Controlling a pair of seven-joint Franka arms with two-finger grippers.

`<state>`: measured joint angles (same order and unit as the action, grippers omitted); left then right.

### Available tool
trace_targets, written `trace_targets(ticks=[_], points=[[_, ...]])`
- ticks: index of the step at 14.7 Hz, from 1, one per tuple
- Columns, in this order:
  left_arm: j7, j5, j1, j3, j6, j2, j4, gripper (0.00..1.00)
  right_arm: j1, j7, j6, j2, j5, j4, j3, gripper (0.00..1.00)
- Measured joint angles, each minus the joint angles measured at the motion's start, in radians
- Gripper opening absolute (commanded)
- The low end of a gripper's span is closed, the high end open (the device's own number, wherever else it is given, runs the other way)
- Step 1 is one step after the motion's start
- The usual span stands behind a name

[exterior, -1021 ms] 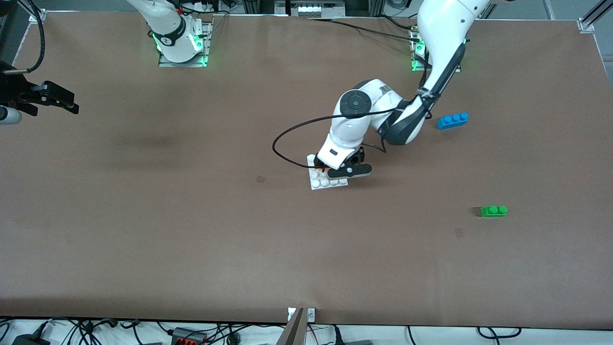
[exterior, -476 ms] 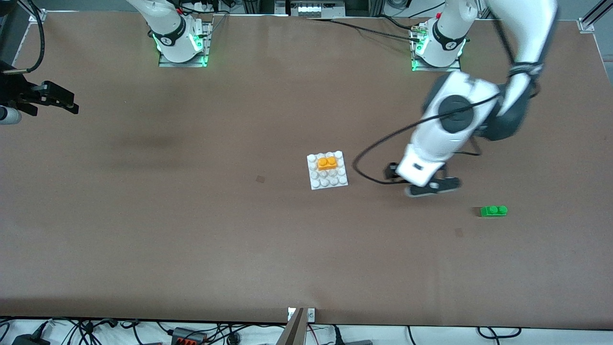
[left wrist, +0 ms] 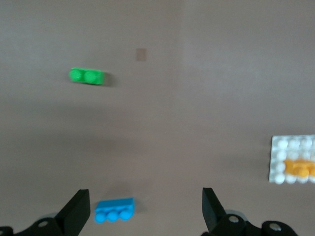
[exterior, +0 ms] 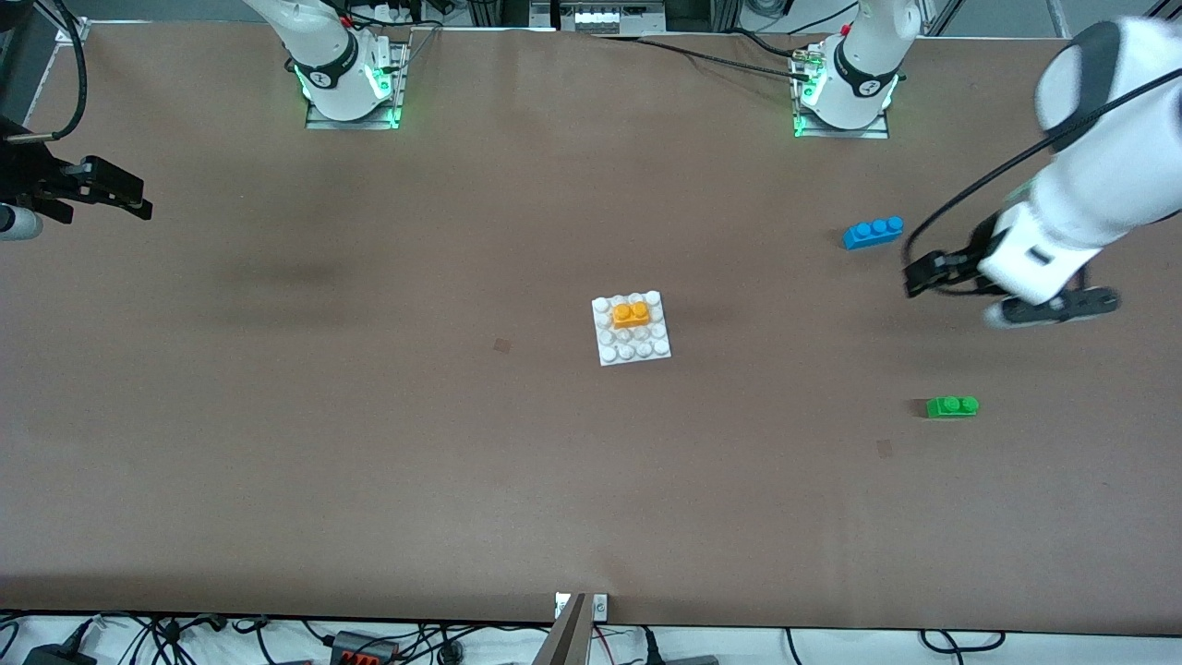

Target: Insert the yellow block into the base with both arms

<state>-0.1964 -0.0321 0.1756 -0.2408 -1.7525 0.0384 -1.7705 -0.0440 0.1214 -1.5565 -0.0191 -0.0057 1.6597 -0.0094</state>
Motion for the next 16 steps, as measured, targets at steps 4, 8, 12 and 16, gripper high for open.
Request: trace_targets(ticks=[4,8,12,16], points=[[0.032,-0.01,0.014,-0.001,0.116,-0.029,0.046,1.0,0.0,0.0,0.035,0.0,0.0,0.0,0.001,1.0],[0.033,-0.008,0.011,-0.001,0.13,-0.025,0.053,1.0,0.001,0.0,0.045,0.0,0.001,-0.001,0.003,1.0],[0.045,-0.004,0.016,0.003,0.13,-0.018,0.053,1.0,0.002,0.0,0.047,0.0,0.001,-0.004,0.004,1.0],[0.049,-0.004,0.01,0.001,0.131,-0.018,0.055,1.0,0.002,0.0,0.048,0.0,0.001,-0.005,0.004,1.0]])
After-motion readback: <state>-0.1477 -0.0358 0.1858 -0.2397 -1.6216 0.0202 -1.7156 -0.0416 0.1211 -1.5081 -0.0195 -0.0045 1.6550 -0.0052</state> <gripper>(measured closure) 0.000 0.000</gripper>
